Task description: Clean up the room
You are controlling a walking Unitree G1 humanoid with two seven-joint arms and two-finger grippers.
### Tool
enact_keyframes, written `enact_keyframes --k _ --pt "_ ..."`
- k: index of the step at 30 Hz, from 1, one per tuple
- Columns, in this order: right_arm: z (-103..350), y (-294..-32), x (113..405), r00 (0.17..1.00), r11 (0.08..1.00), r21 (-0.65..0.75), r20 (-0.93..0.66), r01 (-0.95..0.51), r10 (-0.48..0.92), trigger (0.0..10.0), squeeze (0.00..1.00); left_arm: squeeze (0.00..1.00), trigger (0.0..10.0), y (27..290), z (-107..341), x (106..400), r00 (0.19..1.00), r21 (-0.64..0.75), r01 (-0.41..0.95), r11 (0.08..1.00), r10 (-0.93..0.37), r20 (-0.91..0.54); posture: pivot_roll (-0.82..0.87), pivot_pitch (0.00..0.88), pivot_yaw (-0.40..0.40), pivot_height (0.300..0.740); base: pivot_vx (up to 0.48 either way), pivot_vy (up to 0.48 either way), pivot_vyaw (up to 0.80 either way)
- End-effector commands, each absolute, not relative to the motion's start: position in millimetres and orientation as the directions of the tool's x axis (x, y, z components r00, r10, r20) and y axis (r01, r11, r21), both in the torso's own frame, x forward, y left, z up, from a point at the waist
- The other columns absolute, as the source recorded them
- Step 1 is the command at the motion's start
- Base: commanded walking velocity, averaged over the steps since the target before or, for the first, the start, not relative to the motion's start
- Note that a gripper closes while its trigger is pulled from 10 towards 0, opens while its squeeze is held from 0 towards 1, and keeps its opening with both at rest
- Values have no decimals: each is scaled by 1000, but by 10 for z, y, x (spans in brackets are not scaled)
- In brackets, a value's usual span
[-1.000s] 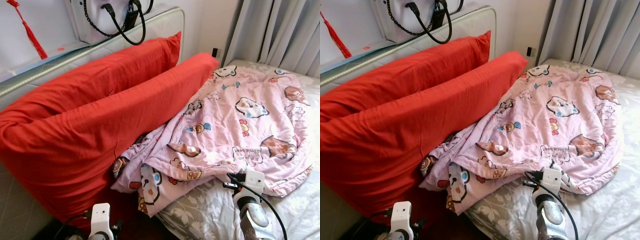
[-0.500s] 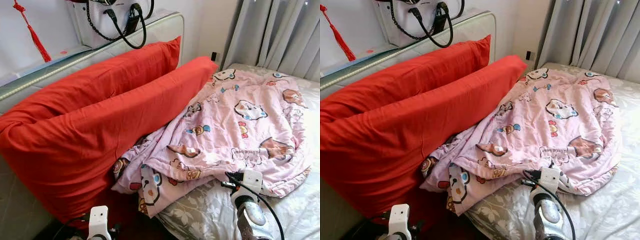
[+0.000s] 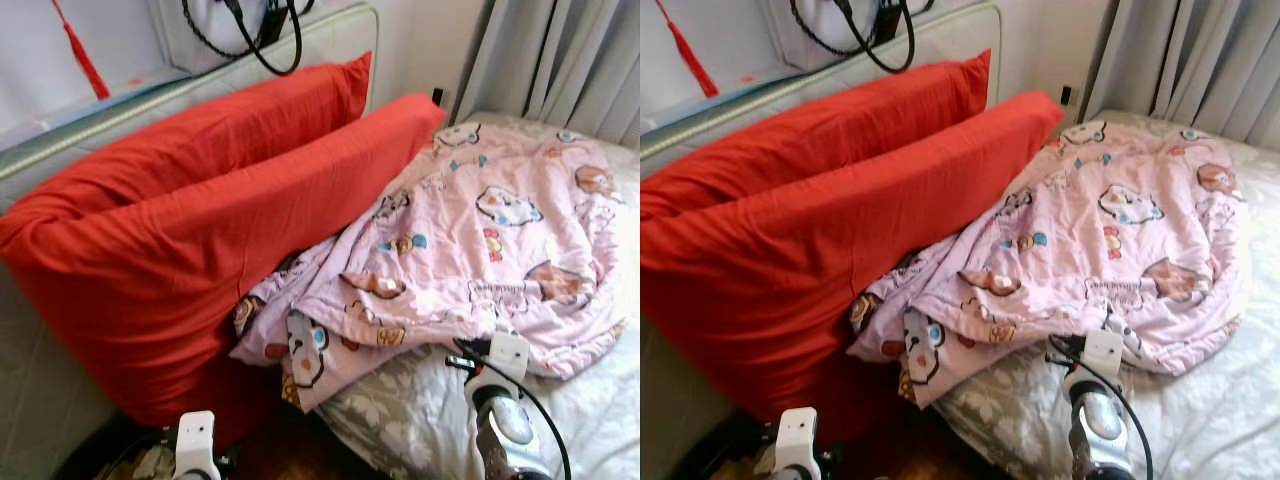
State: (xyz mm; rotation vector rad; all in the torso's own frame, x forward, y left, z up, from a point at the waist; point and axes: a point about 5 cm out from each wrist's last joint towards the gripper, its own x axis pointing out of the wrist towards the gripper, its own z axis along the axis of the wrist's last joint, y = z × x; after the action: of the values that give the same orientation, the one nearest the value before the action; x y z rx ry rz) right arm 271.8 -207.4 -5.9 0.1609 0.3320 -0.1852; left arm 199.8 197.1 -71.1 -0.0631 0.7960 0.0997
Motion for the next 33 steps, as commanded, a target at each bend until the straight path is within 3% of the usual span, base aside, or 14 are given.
enact_keyframes --k 1,20,33 --pt "-62 -2069 2712 927 967 128 -335 220 -166 10000 0 0 10000 2020 -736 1941 680 -5 -108 994 70 -730 64 74 29 740 -262 0 0" --pt "117 -2386 2747 906 922 77 -231 380 -354 10000 0 0 10000 2000 -735 1945 684 -9 -103 995 64 -726 71 79 31 740 -263 0 0" --pt "167 -2434 2738 905 917 42 -184 396 -382 10000 0 0 10000 1995 -729 1957 687 -11 -100 995 61 -724 70 75 28 740 -241 0 0"
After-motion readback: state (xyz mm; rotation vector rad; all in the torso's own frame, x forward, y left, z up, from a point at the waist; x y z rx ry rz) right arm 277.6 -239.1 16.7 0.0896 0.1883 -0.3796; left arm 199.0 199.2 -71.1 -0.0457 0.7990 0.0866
